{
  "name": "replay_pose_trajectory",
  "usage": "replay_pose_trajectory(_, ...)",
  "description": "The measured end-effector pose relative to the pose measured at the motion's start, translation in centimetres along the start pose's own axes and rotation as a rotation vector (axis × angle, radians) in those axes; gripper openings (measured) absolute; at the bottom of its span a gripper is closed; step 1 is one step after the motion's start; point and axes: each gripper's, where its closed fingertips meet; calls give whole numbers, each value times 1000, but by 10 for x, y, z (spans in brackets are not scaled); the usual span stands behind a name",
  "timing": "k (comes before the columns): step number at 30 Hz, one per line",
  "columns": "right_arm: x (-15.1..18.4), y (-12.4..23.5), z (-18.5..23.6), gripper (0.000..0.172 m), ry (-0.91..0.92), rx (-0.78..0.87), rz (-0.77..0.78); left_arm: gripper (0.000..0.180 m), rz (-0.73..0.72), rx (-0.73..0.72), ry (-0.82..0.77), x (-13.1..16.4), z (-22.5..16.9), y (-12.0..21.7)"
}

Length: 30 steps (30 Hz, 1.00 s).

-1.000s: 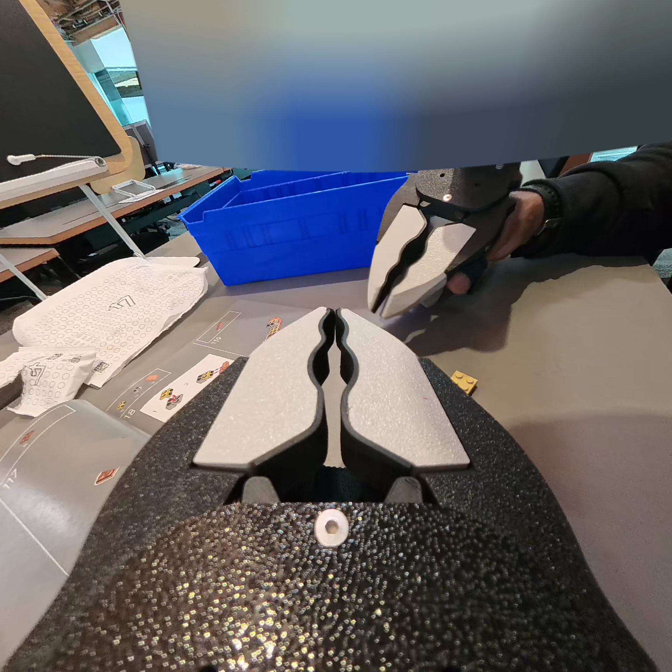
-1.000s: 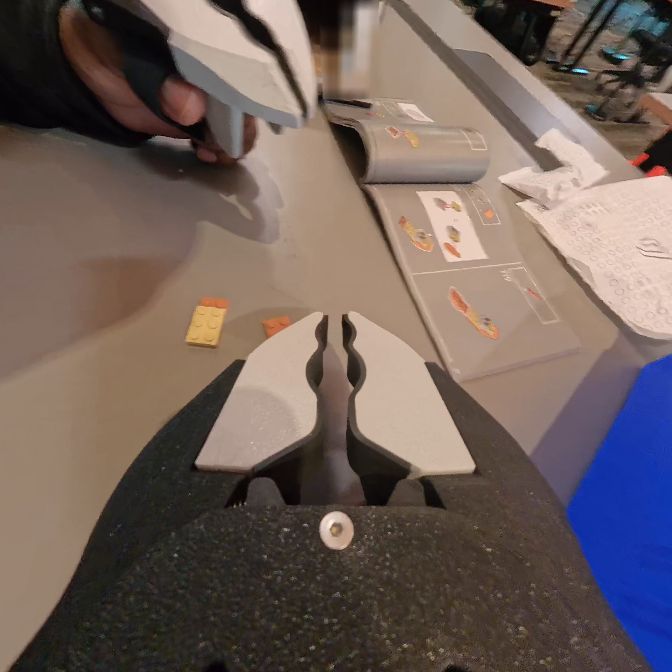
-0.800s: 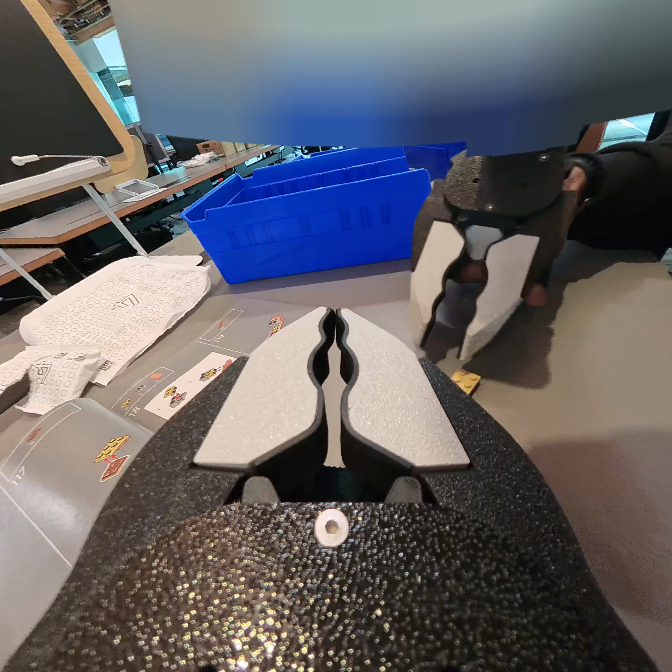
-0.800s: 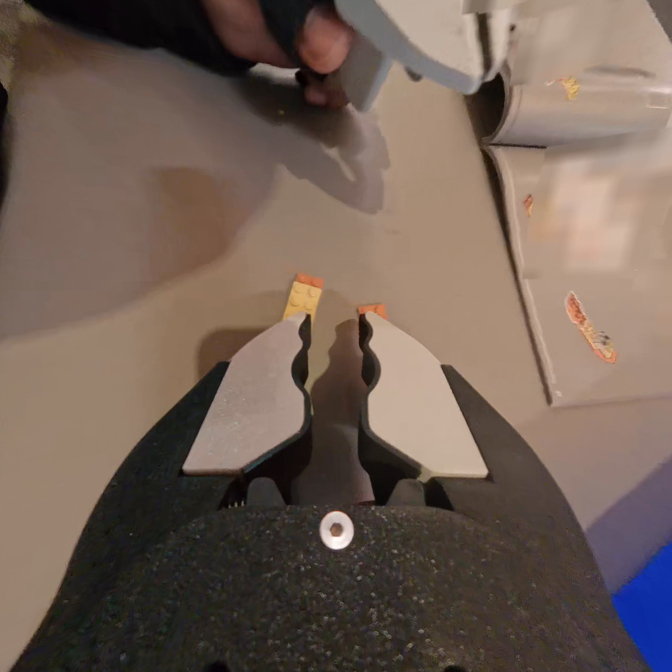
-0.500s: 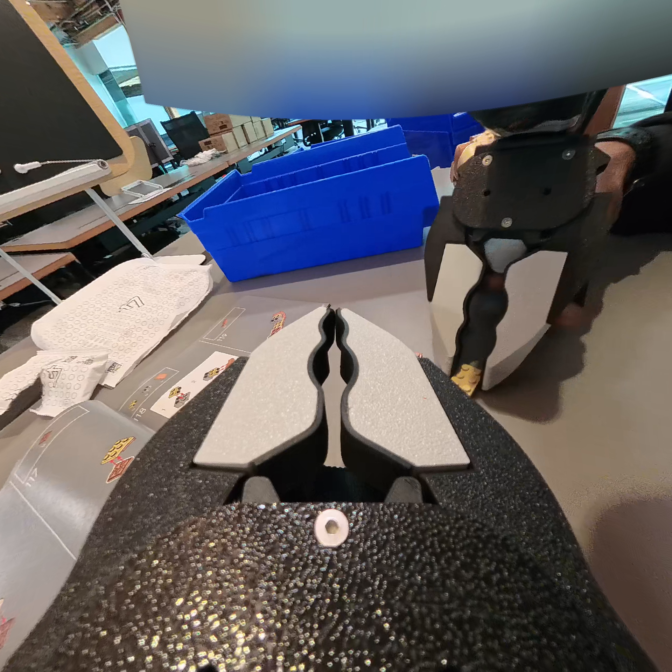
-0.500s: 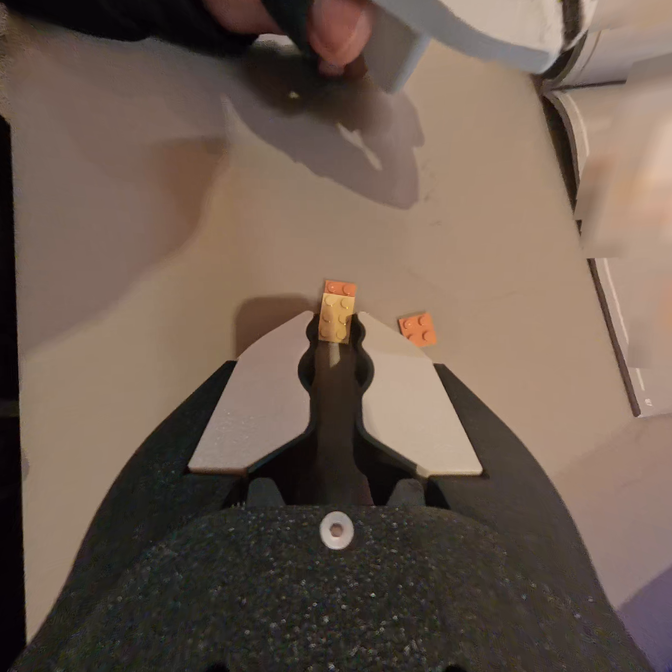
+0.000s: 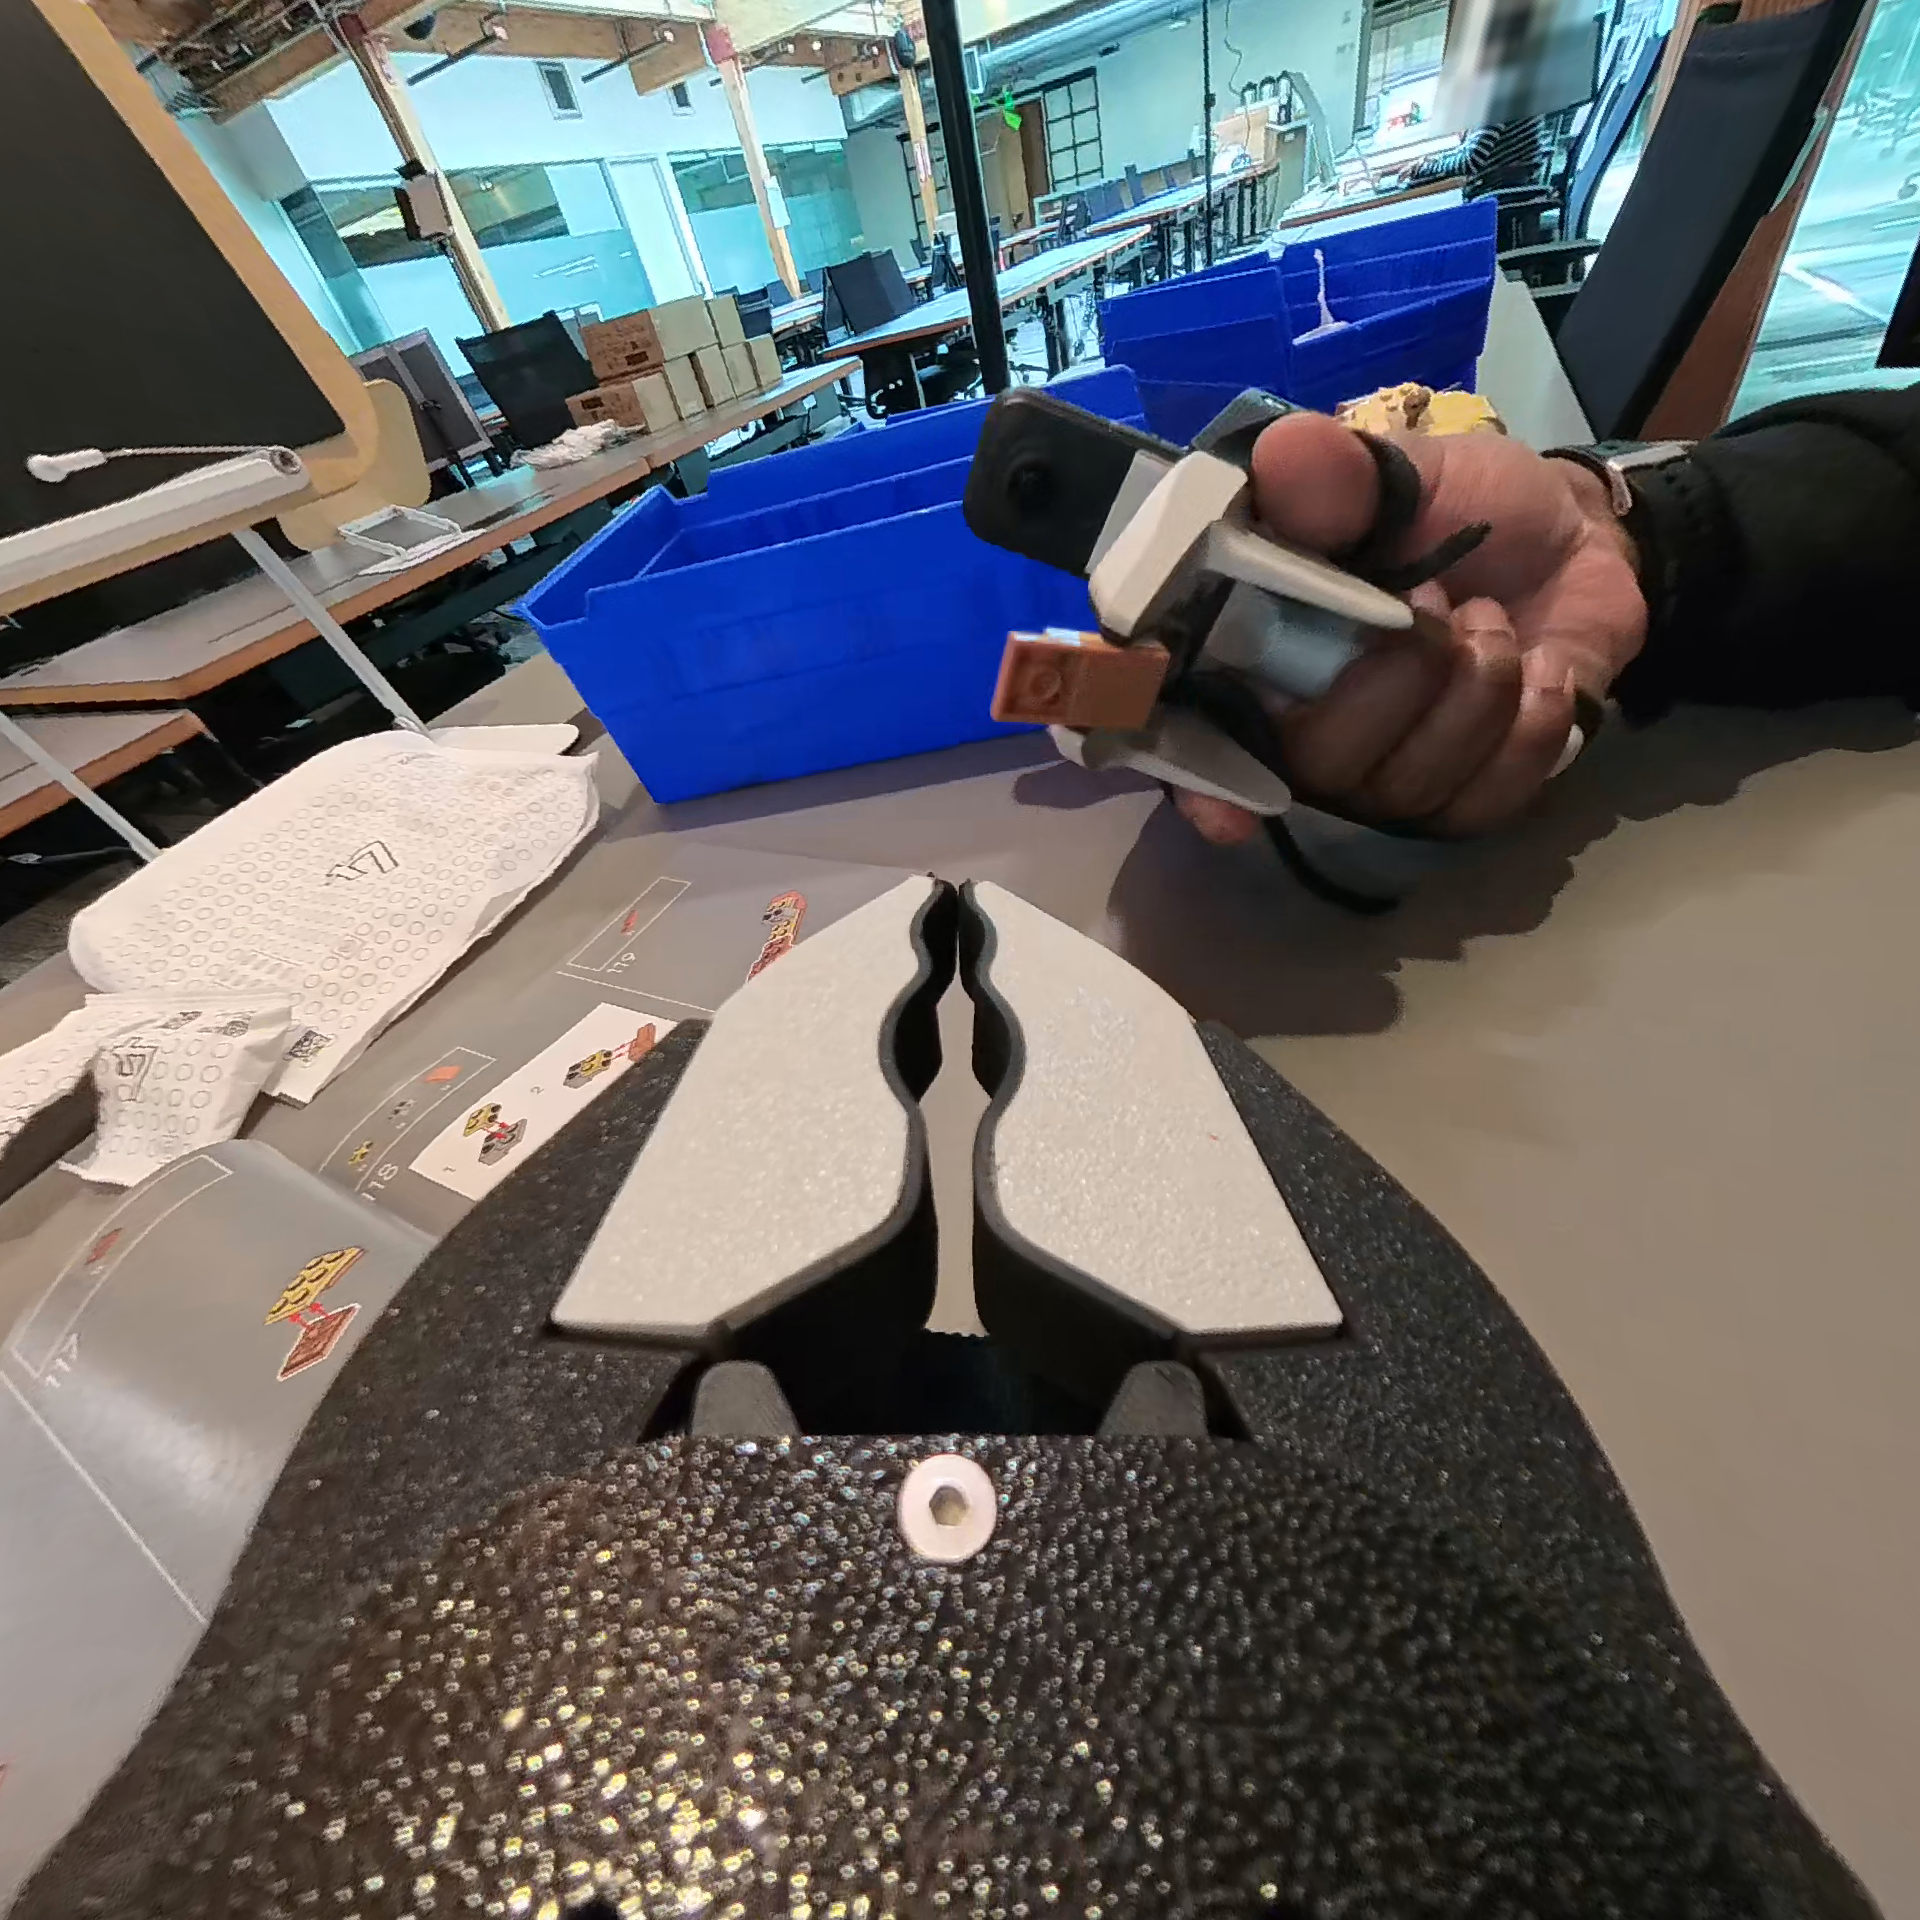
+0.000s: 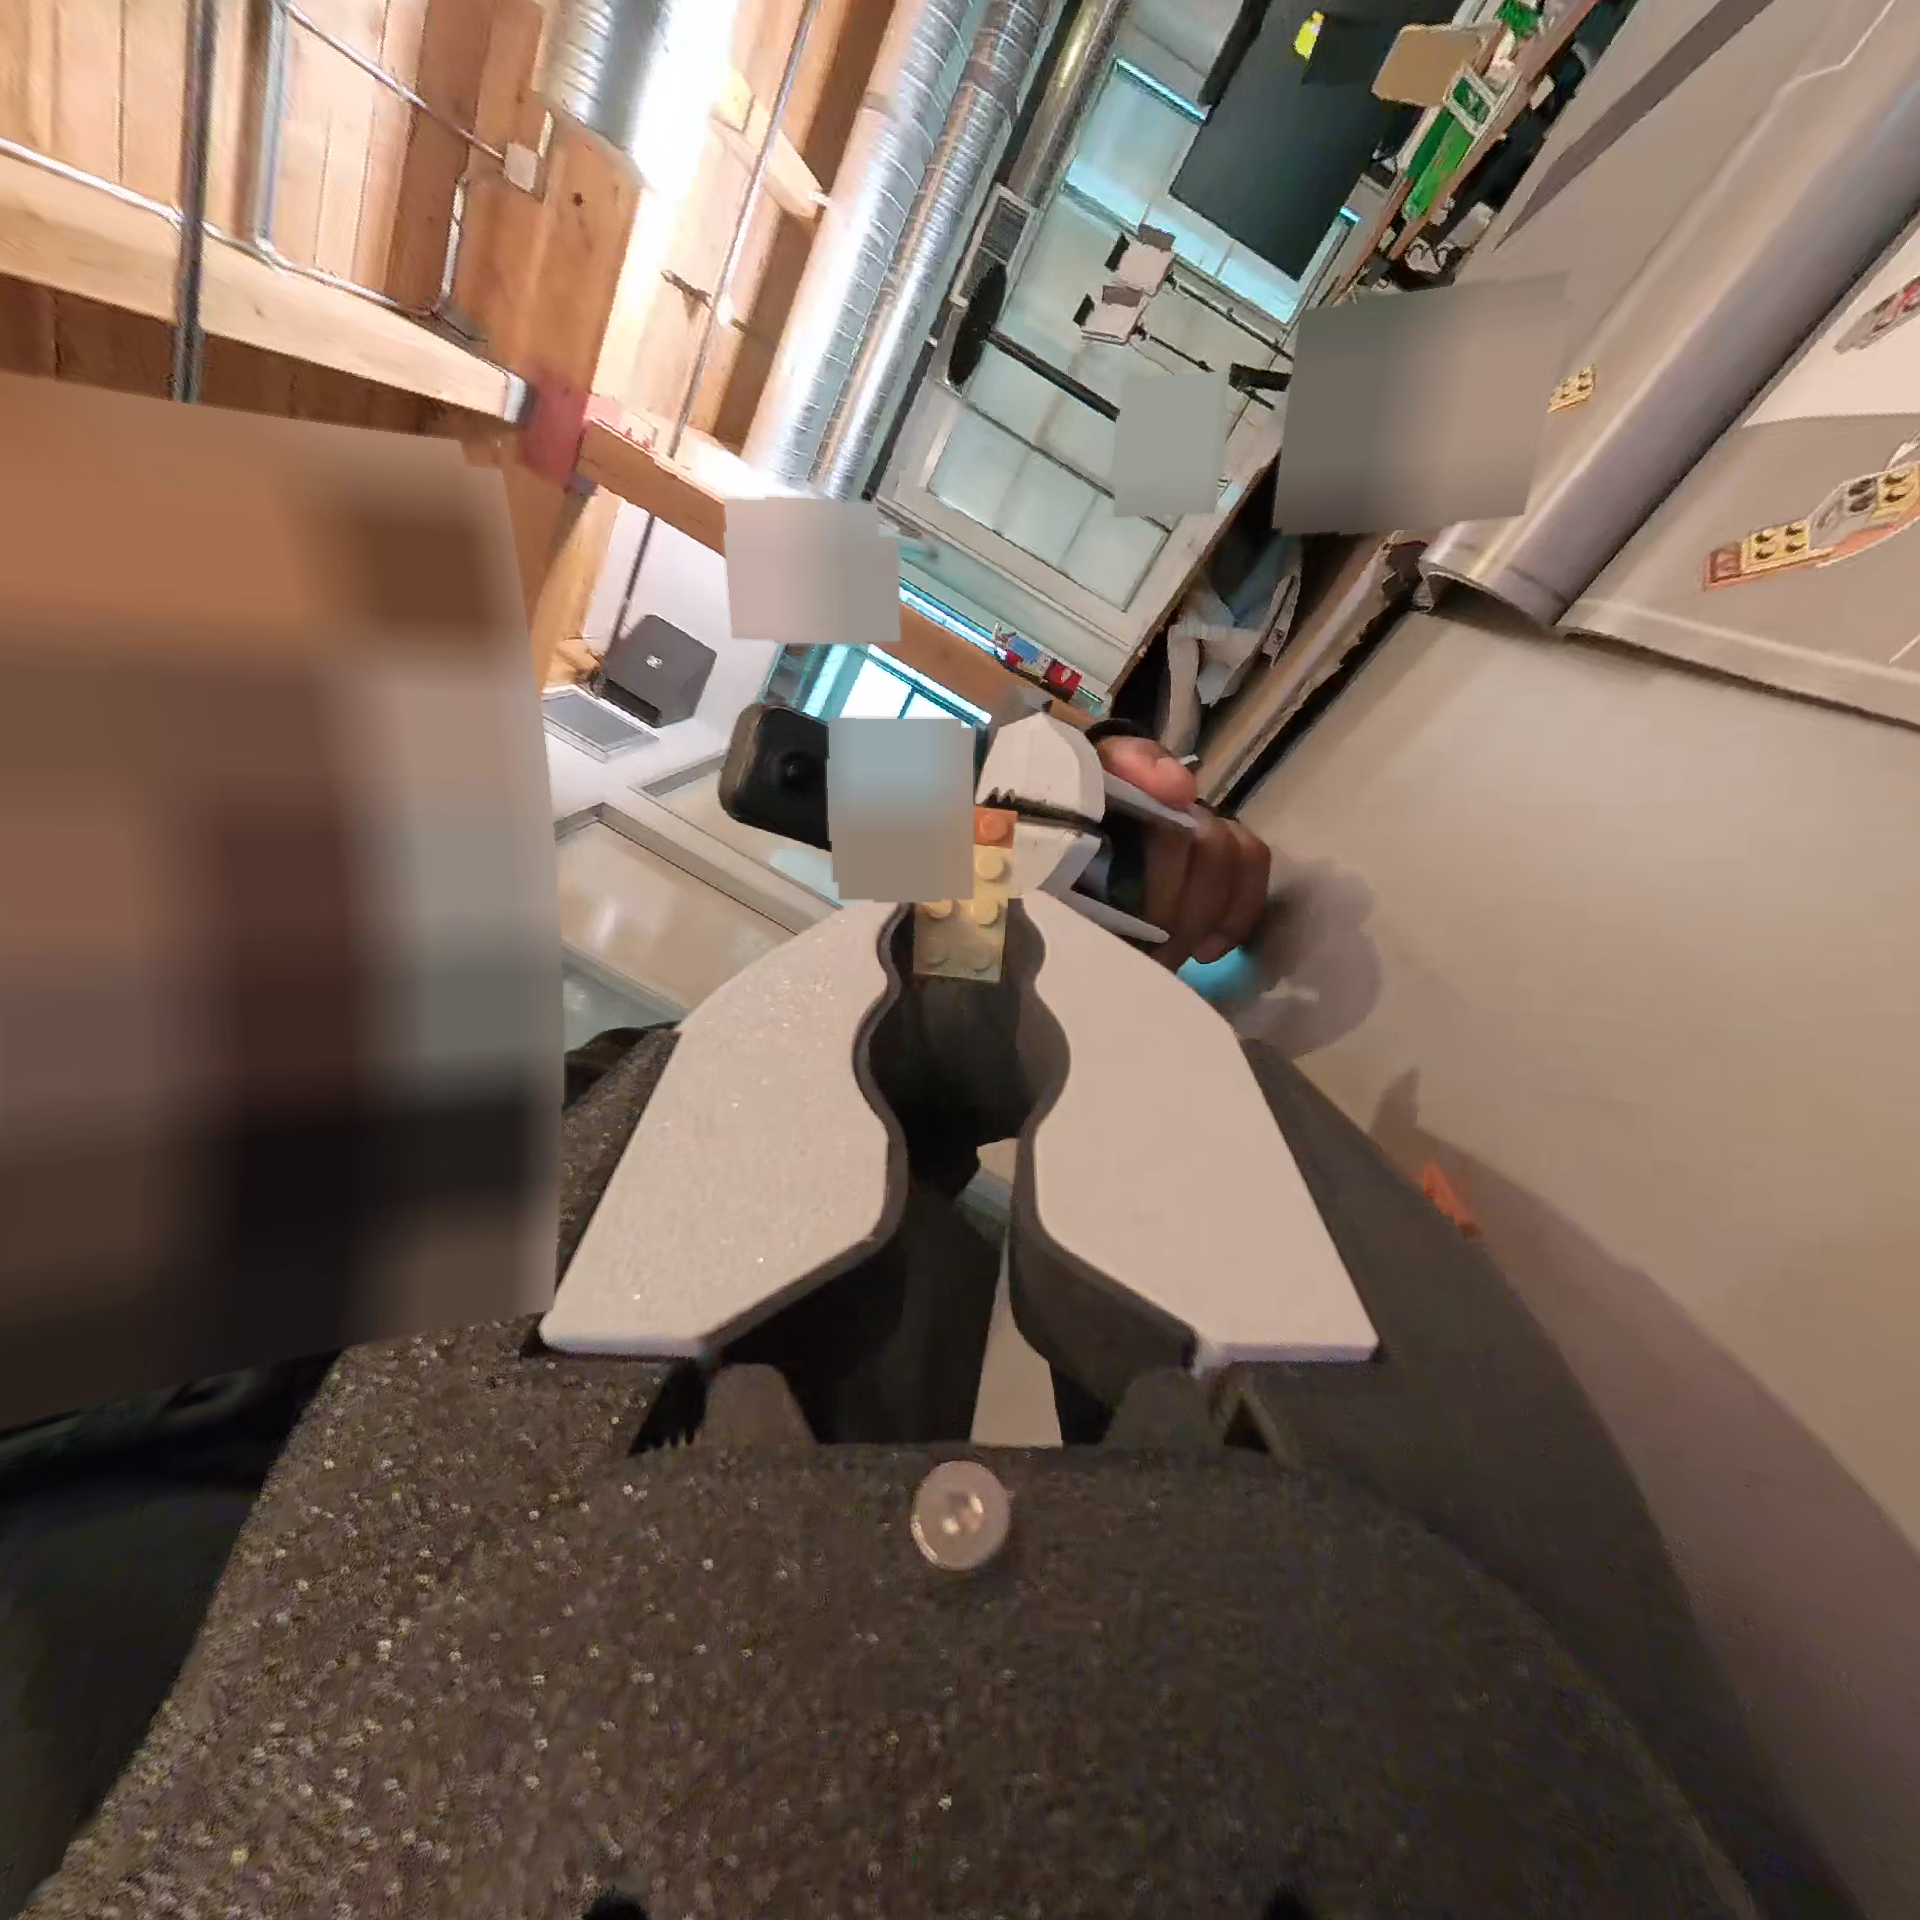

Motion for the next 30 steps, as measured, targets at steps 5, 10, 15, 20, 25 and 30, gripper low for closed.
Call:
replay_pose_trajectory(5,7,-4,2,16,63,1,49,0,9,-3,-17,2,-1,-1)
replay_pose_trajectory(10,8,-2,-1,16,98,21,64,0,13,7,-15,2,-3,-1)
replay_pose_trajectory(15,9,-1,-4,16,207,78,104,0,9,45,32,0,-6,-1)
replay_pose_trajectory(20,33,-3,-16,16,472,245,327,0,-4,85,148,-4,-6,1)
replay_pose_trajectory(25,69,9,-38,17,741,430,678,0,-6,34,111,-3,4,2)
replay_pose_trajectory(30,94,27,-46,17,781,463,893,0,10,-30,29,1,16,0)
Point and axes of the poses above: each gripper's, where its closed fingertips meet, y back along the fingers, x out of its underside, z = x × y across the jaws, and after that the axes turned 14 degrees about y, right-handed
